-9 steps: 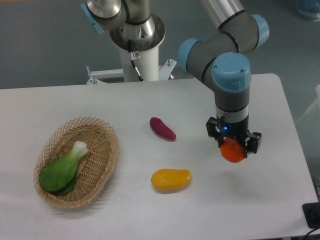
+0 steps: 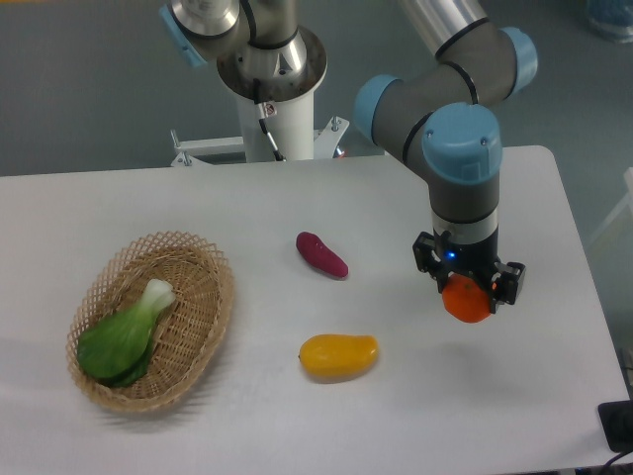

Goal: Place the orange in the basket
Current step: 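Hold the orange in the gripper above the table, then carry the held orange over to the wicker basket and lower it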

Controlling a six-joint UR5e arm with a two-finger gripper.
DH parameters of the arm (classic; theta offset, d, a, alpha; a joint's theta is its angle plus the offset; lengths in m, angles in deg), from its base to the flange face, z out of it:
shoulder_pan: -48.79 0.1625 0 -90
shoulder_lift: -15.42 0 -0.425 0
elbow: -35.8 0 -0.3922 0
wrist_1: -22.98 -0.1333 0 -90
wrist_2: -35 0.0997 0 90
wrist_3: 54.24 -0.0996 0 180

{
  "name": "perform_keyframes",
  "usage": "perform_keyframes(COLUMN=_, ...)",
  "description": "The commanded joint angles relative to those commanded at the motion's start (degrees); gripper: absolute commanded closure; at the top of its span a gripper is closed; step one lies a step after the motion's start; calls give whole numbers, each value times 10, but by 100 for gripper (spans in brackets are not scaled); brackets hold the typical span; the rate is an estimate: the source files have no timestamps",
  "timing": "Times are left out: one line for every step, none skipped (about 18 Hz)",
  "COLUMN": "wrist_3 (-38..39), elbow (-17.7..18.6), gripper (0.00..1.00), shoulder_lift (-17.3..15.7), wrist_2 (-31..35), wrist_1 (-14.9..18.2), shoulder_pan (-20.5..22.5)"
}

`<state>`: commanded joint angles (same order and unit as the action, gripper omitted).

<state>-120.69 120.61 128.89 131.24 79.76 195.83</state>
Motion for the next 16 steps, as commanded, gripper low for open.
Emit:
perform_keyframes(wrist_3=2, elbow=0, gripper=31, shoulder_lift=-3, wrist_2=-11, wrist_1=1, shoulder_pan=-1)
perform_keyframes(wrist_3=3, elbow=3, gripper=30, shoulder_lift=-5, wrist_2=-25, wrist_1=1, shoulder_pan=-2)
perform_keyframes(wrist_3=6, elbow=5, gripper=30, shoulder_lift=-7, wrist_2=-34, wrist_1=2, shoulder_pan=-4)
perform_keyframes(wrist_3=16, elbow=8, gripper=30, shoulder_lift=-11, wrist_2=-35, wrist_1=1, shoulder_pan=-11)
perform_keyframes(wrist_3=27, elbow=9, gripper=30, shoulder_lift=-12, wrist_2=-35, wrist_1=1, shoulder_pan=-20)
perform_keyframes(wrist_3=42, elbow=10, gripper=30, shoulder_lift=-13, wrist_2=-36, wrist_1=1, shoulder_pan=-31)
perform_keyframes(wrist_3=52, elbow=11, gripper=28, shoulder_lift=-13, wrist_2=-36, wrist_1=1, shoulder_pan=-42)
perform_keyframes(wrist_3=58, elbow=15, gripper=28, shoulder_lift=-15, wrist_2=-37, wrist_1=1, shoulder_pan=-53)
perform_keyframes(wrist_3=61, elbow=25, gripper=28, shoulder_lift=-20, wrist_2=-37, wrist_1=-1, shoulder_pan=-62)
perform_keyframes(wrist_3=64, elbow=32, gripper=27, shoulder_lift=-25, wrist_2=-37, wrist_1=-3, shoulder_pan=-71)
perform_keyframes(wrist_3=75, elbow=39, gripper=27, shoulder_lift=-26, wrist_2=-37, wrist_1=-4, shoulder_pan=-85)
perform_keyframes(wrist_3=89, elbow=43, gripper=26, shoulder_lift=-27, wrist_2=-36, wrist_1=-4, shoulder_pan=-101)
perform_keyframes(wrist_3=103, elbow=49, gripper=26, shoulder_lift=-27, wrist_2=-35, wrist_1=-4, shoulder_pan=-118)
perform_keyframes(wrist_3=112, elbow=60, gripper=26, shoulder_lift=-26, wrist_2=-33, wrist_1=-6, shoulder_pan=-136)
perform_keyframes(wrist_3=125, elbow=67, gripper=25, shoulder_lift=-25, wrist_2=-31, wrist_1=-8, shoulder_pan=-154)
perform_keyframes(wrist_3=145, elbow=74, gripper=25, shoulder_lift=-25, wrist_2=-30, wrist_1=-8, shoulder_pan=-179)
